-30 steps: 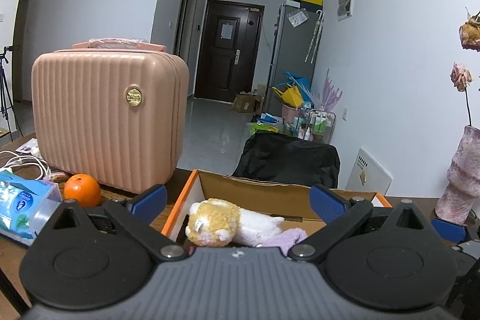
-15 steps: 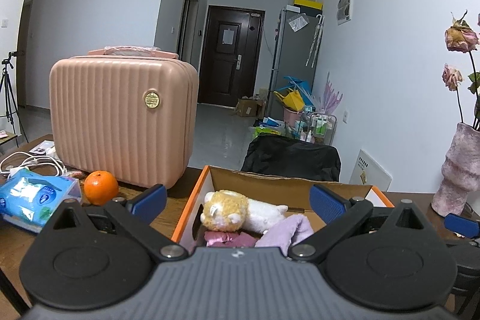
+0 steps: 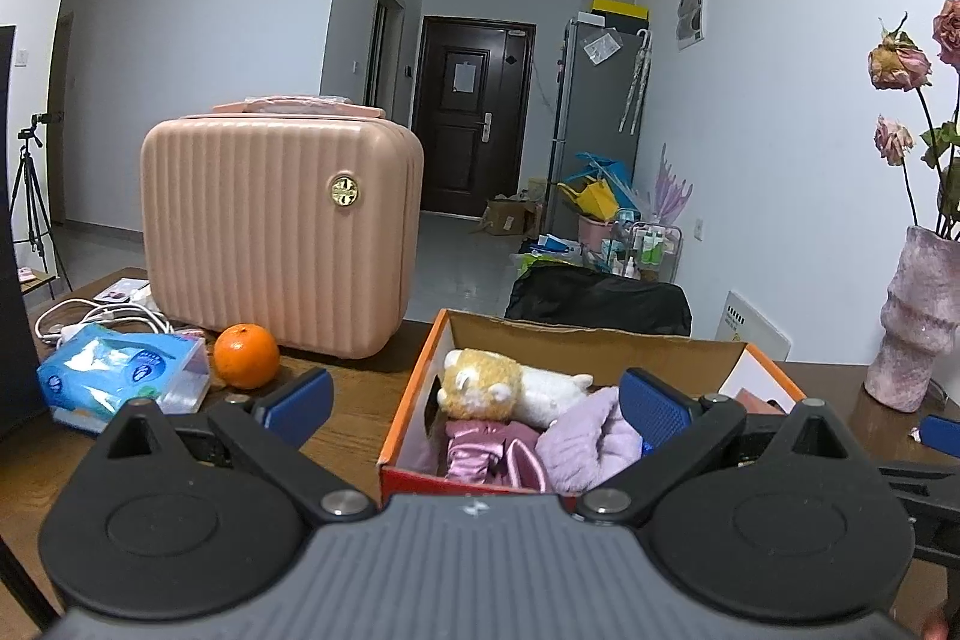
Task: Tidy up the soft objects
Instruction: 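Withdraw both tools from the box back toward the table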
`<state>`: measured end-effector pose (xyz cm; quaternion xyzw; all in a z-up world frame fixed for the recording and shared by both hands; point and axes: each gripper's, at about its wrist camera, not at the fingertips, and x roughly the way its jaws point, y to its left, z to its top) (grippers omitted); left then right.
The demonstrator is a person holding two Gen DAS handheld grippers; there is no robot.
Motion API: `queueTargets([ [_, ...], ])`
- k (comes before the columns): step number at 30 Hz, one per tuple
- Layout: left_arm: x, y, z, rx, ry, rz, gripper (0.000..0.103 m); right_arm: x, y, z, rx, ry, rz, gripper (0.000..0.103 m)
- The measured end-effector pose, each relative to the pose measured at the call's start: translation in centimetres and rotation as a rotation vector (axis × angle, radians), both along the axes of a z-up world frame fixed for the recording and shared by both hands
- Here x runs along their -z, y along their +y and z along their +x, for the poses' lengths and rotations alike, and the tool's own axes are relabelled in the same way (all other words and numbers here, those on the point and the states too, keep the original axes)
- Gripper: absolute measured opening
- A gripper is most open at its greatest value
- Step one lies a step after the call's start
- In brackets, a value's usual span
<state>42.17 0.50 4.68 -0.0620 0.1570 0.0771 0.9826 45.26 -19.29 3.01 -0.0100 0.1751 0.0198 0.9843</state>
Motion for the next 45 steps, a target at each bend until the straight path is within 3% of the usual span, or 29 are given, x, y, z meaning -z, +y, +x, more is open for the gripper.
queueTargets([
  [23, 0.8, 0.4, -6.0, 0.026, -0.005, 0.044, 0.103, 1.4, -1.6, -7.0, -0.017, -0.010, -0.009, 0.103],
  [45, 2.2, 1.1, -10.7, 0.082, 0.024, 0.069, 0.103, 2.5, -2.4, -11.2, -0.065, 0.016, -0.036, 0.103],
])
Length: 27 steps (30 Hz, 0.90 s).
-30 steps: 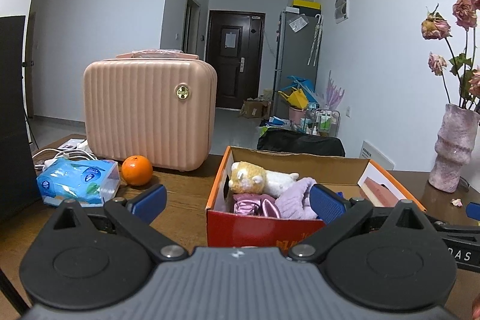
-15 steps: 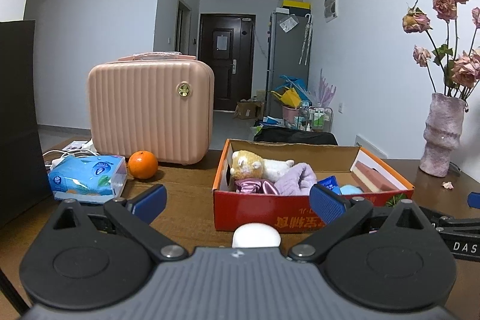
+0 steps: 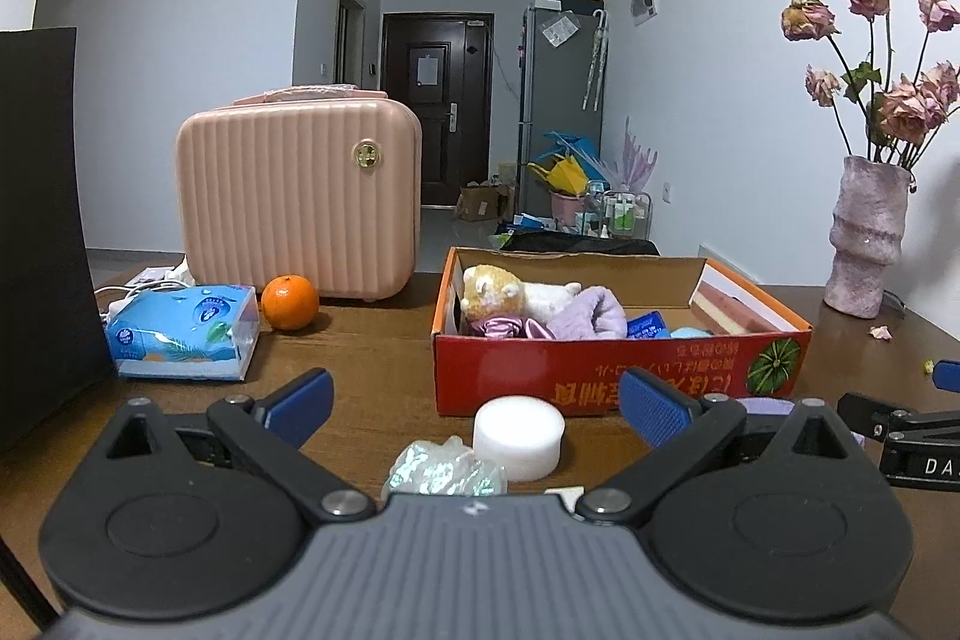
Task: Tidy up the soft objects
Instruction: 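Withdraw both tools from the box back toward the table, then grasp the iridescent plastic bag with the left tool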
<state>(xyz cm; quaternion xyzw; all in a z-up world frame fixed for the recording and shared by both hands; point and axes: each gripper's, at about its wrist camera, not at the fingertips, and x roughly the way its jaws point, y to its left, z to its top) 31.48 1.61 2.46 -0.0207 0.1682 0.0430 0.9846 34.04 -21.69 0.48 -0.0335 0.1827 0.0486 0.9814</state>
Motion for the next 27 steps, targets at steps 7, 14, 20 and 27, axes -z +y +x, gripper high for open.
queueTargets([
  [7, 0.3, 0.0, -0.6, 0.012, 0.011, 0.009, 0.103, 0.3, 0.0, -0.3, -0.005, 0.009, -0.003, 0.103],
  [14, 0.4, 0.0, -0.6, 0.013, 0.017, 0.009, 0.103, 0.5, 0.1, -0.3, -0.005, 0.016, -0.002, 0.103],
  [20, 0.5, 0.6, -0.4, 0.012, 0.026, 0.001, 0.103, 0.6, 0.0, -0.2, -0.006, 0.021, -0.001, 0.103],
  [27, 1.2, 2.3, 0.1, 0.003, 0.064, -0.006, 0.103, 0.9, 0.0, 0.1, -0.001, 0.037, -0.005, 0.103],
])
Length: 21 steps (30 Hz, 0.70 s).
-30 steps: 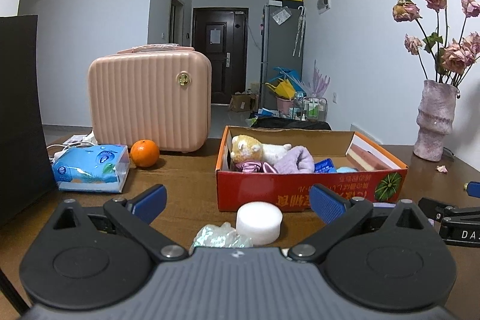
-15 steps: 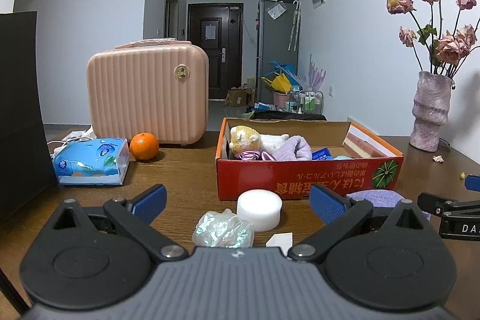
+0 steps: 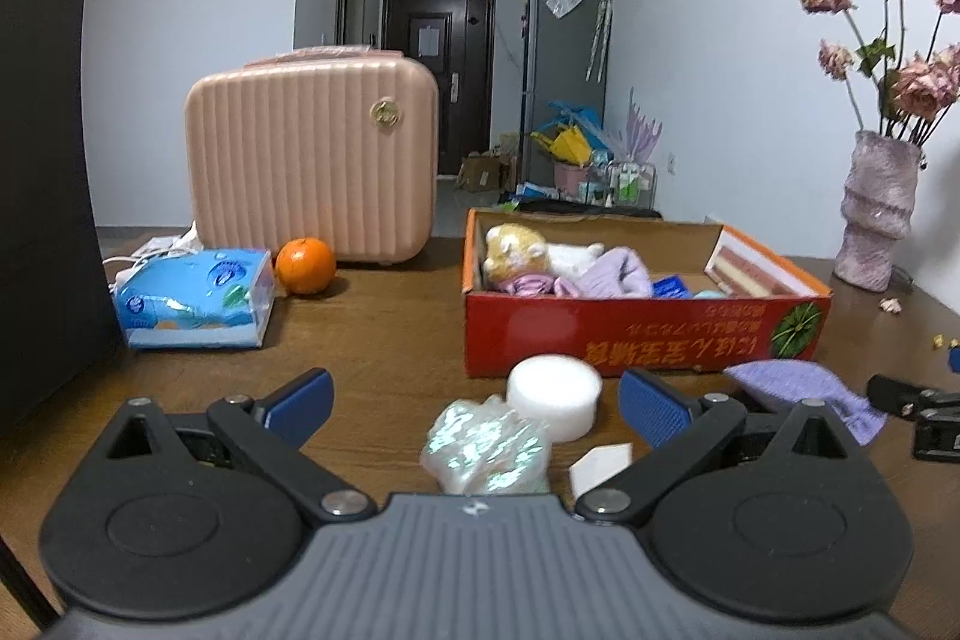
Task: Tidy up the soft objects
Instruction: 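Grasp the iridescent plastic bag with the left tool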
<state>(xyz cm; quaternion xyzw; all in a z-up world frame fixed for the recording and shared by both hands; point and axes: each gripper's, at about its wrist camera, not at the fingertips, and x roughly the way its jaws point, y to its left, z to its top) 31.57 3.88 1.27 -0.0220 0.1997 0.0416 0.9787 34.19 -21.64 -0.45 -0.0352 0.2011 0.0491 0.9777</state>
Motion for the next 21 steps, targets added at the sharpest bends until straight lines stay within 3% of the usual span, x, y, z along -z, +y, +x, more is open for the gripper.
queueTargets([
  [13, 3.2, 1.9, 3.6, -0.004, 0.163, -0.003, 0.103, 0.7, 0.1, 0.6, 0.007, 0.034, -0.006, 0.103],
  [21, 4.7, 1.9, 6.2, 0.003, 0.214, 0.023, 0.103, 1.2, 0.2, 1.2, 0.018, 0.056, -0.015, 0.103],
])
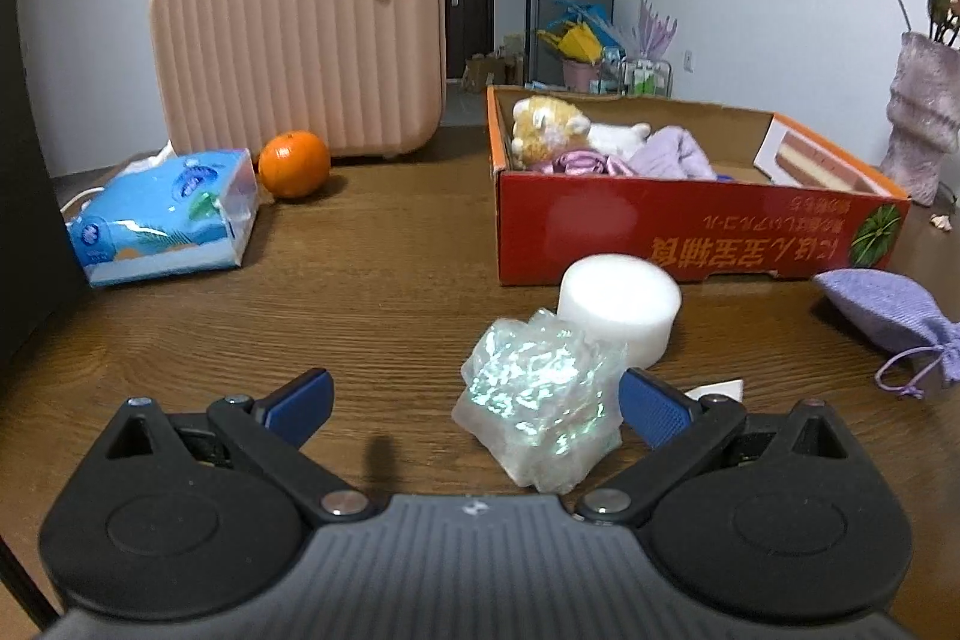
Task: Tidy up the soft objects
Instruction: 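Grasp the iridescent plastic bag with the left tool, then grasp the lavender drawstring pouch with the right tool while the left holds the bag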
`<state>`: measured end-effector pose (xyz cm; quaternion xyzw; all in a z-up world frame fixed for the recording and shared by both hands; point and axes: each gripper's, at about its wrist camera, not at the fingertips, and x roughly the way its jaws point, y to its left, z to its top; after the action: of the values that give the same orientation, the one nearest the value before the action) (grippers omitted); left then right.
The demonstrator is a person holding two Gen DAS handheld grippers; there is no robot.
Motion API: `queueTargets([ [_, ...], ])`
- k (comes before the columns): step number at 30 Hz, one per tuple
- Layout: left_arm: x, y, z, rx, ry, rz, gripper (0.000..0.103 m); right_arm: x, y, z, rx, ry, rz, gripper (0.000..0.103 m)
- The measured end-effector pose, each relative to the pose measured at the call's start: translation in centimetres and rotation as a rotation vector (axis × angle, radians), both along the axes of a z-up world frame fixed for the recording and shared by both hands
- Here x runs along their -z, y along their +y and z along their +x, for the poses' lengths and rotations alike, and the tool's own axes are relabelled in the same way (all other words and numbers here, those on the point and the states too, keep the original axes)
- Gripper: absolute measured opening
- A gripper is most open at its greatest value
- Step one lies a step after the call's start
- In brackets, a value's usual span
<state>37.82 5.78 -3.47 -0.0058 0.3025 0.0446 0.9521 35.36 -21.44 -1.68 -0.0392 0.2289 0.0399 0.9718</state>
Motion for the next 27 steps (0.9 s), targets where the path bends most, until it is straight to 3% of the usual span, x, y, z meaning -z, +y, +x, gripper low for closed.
queueTargets([
  [7, 0.5, -0.1, 1.4, 0.030, 0.016, 0.004, 0.102, 0.6, 0.0, 0.6, 0.021, 0.014, -0.006, 0.103],
  [10, 0.8, 0.1, 2.0, 0.042, 0.036, -0.016, 0.088, 0.9, 0.1, 0.9, 0.025, 0.021, -0.015, 0.103],
  [12, 1.0, 0.2, 2.3, 0.055, 0.054, -0.032, 0.069, 1.0, 0.1, 1.0, 0.029, 0.022, -0.016, 0.103],
  [14, 1.2, 0.3, 2.5, 0.076, 0.073, -0.057, 0.057, 1.1, 0.1, 1.1, 0.034, 0.022, -0.014, 0.103],
  [21, 1.1, 0.5, 2.2, 0.089, 0.067, -0.076, 0.048, 1.2, -0.5, 1.5, 0.058, 0.024, 0.009, 0.103],
  [27, 0.1, 0.3, 1.1, 0.066, -0.003, -0.046, 0.048, 1.1, -0.7, 1.4, 0.052, 0.009, 0.029, 0.103],
])
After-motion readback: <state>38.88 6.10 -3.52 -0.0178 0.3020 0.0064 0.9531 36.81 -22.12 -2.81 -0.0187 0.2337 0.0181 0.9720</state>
